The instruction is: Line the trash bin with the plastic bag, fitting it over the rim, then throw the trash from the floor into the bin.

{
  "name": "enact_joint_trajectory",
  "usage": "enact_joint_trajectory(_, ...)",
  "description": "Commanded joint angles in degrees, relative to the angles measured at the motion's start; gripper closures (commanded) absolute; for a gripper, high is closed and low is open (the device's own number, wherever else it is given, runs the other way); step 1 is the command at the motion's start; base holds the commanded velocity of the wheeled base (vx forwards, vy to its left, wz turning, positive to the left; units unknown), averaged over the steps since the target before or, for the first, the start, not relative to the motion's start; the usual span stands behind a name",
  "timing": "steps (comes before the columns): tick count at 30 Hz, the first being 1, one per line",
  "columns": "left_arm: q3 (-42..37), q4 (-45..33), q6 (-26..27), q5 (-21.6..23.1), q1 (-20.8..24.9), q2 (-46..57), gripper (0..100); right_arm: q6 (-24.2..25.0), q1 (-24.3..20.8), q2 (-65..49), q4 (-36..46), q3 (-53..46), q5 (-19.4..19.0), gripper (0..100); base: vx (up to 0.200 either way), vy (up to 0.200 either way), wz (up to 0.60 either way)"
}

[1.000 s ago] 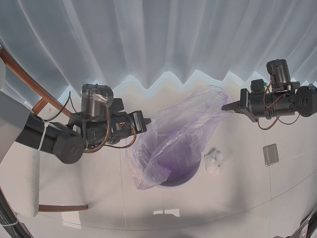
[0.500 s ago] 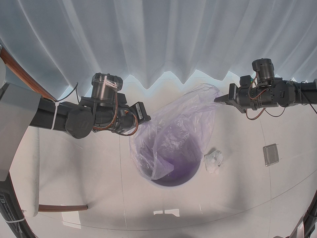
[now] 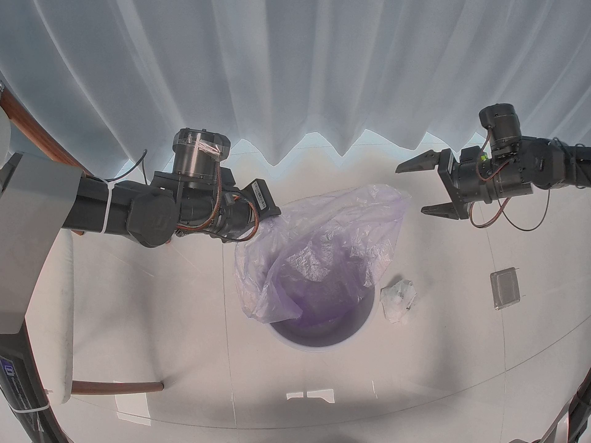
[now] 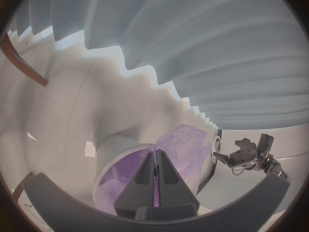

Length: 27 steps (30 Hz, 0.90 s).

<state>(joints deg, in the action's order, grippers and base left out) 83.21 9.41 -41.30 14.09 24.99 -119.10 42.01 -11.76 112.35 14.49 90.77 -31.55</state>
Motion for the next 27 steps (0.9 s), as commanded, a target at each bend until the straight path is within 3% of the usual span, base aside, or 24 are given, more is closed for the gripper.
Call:
enact_joint_trajectory(1,0.1,0.0,-1.3,0.0,1.7,1.5,100,11.7,-2.7,-12.1,7.1,-1.9,-0.6,0,0.0,0.0,0.0)
enact_joint_trajectory(6,0.0,0.0,-1.4,-0.1,2.9,2.6,100,13.9,-6.4,-12.2,10.9,-3.8,-0.3,0,0.0,0.0,0.0)
enact_joint_trajectory(11,-0.8,0.0,-2.0,-0.2,3.8,4.4,100,14.3,-10.2,-10.0,8.8,-7.2,-0.2,0,0.0,0.0,0.0)
enact_joint_trajectory(16,-1.9,0.0,-2.1,-1.1,4.5,5.3,100,19.7,-14.1,-6.6,4.2,-7.2,0.5,0,0.0,0.0,0.0)
enact_joint_trajectory(20,-2.3,0.0,-2.2,-1.4,4.5,5.4,100,21.8,-15.5,-3.1,0.2,-6.6,3.3,0,0.0,0.0,0.0)
enact_joint_trajectory(27,-2.2,0.1,-2.1,-1.5,4.7,5.3,100,22.3,-15.7,1.2,-1.1,-4.5,4.0,0,0.0,0.0,0.0)
